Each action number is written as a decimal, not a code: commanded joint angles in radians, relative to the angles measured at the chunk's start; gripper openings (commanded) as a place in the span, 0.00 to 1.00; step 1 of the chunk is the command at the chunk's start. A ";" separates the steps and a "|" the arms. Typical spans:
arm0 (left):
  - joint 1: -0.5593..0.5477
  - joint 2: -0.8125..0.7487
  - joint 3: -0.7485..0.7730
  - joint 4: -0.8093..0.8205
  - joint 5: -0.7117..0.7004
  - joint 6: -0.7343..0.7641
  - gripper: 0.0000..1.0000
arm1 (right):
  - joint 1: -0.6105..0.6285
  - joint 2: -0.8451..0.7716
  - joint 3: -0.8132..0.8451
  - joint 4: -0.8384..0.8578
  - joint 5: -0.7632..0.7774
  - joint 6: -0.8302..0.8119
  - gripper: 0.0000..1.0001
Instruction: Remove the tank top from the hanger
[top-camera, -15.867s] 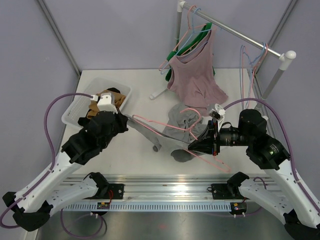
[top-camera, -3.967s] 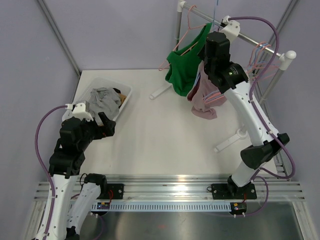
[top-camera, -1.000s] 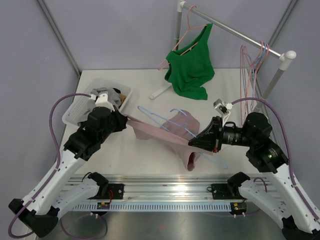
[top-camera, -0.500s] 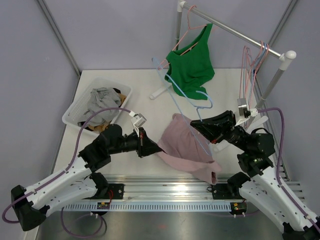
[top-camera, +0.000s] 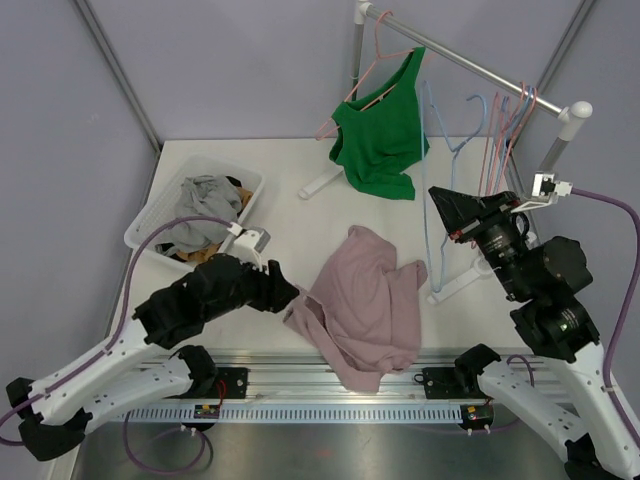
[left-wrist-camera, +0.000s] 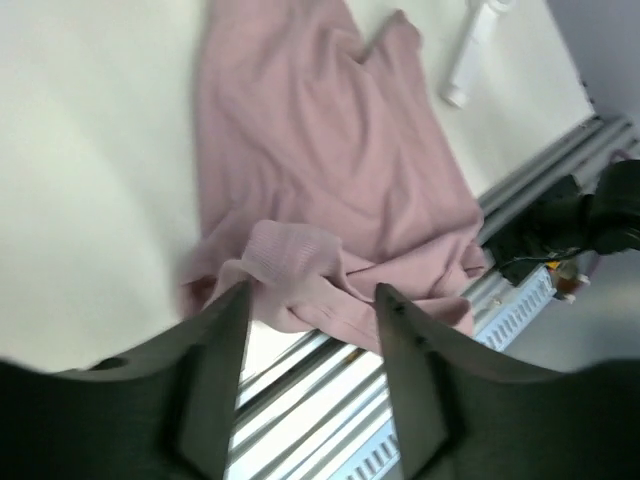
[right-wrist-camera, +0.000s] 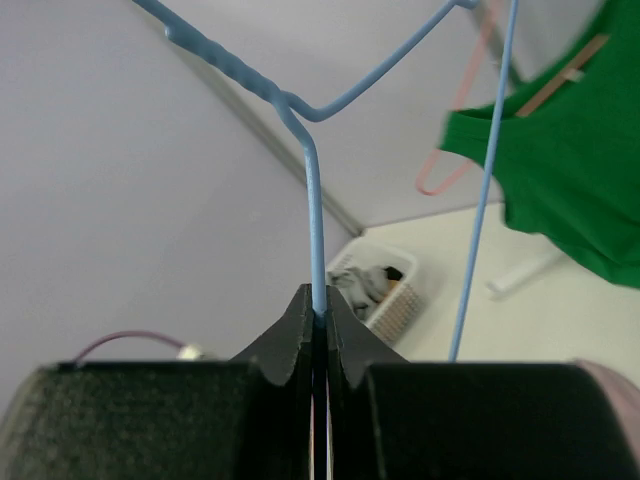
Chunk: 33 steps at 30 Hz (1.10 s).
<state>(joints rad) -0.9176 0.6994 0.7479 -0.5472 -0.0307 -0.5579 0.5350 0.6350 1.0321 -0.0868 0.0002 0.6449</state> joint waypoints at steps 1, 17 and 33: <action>-0.001 -0.054 0.143 -0.178 -0.187 -0.017 0.60 | 0.005 0.051 0.078 -0.323 0.334 0.029 0.00; -0.001 -0.285 0.176 -0.339 -0.186 0.067 0.99 | -0.015 0.414 0.402 -0.318 0.652 -0.011 0.00; -0.001 -0.313 0.162 -0.336 -0.196 0.056 0.99 | -0.194 0.456 0.396 -0.347 0.667 0.111 0.00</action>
<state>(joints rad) -0.9173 0.4030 0.9077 -0.9203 -0.2329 -0.5159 0.3473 1.1301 1.4662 -0.4606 0.6361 0.7235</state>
